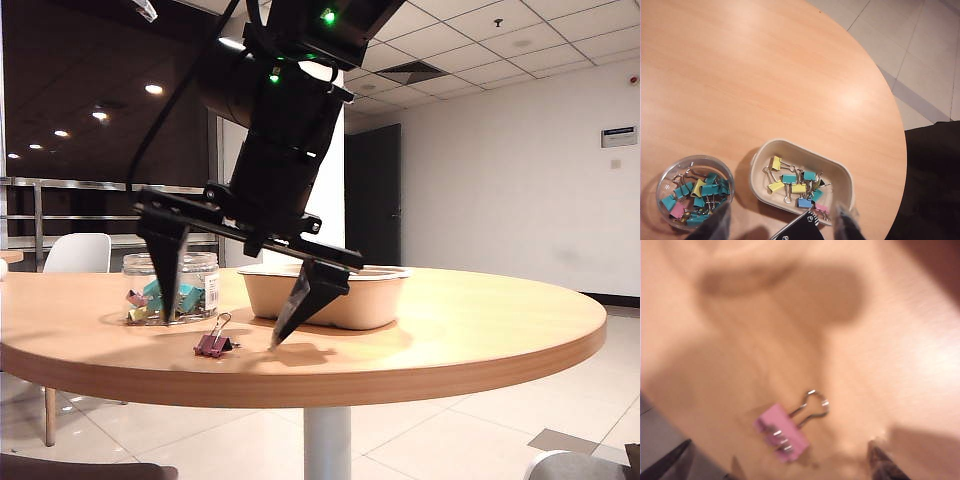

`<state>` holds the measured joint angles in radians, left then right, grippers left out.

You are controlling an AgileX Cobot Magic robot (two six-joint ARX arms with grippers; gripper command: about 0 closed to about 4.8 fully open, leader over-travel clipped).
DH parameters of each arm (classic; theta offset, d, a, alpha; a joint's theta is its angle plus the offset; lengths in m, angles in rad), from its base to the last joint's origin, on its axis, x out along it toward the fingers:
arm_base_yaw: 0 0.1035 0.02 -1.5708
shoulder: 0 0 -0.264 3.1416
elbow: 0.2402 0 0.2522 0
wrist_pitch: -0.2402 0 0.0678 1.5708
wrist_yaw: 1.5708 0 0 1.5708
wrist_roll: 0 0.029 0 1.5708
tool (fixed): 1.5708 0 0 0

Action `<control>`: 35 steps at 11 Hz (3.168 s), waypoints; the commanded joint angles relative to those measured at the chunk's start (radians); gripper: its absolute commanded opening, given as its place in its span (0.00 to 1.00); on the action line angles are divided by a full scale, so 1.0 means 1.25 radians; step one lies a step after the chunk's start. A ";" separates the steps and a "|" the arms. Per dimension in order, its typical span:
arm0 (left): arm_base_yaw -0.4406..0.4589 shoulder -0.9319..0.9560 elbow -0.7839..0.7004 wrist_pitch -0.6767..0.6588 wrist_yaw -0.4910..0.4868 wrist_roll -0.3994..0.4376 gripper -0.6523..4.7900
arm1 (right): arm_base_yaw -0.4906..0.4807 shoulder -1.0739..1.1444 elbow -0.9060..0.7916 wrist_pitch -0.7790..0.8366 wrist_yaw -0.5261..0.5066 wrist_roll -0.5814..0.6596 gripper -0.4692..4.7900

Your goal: Pick up the box filled with clips, pour some clips from it into the rectangular paper box, and then put the clip box back on the table.

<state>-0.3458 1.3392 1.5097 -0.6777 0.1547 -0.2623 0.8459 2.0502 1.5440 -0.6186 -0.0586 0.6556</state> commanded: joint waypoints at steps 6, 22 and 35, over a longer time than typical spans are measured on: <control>0.000 -0.028 0.004 -0.007 0.006 0.000 0.61 | 0.045 0.006 -0.004 -0.012 0.145 -0.108 1.00; 0.000 -0.044 0.004 -0.025 0.005 0.000 0.61 | 0.052 0.043 0.000 0.244 0.117 -0.428 1.00; 0.000 -0.053 0.004 -0.025 0.005 0.000 0.61 | -0.159 -0.088 0.001 0.268 0.171 -0.487 0.11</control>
<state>-0.3458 1.2770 1.5097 -0.7166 0.1570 -0.2623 0.6643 1.9411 1.5436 -0.3042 0.1566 0.0368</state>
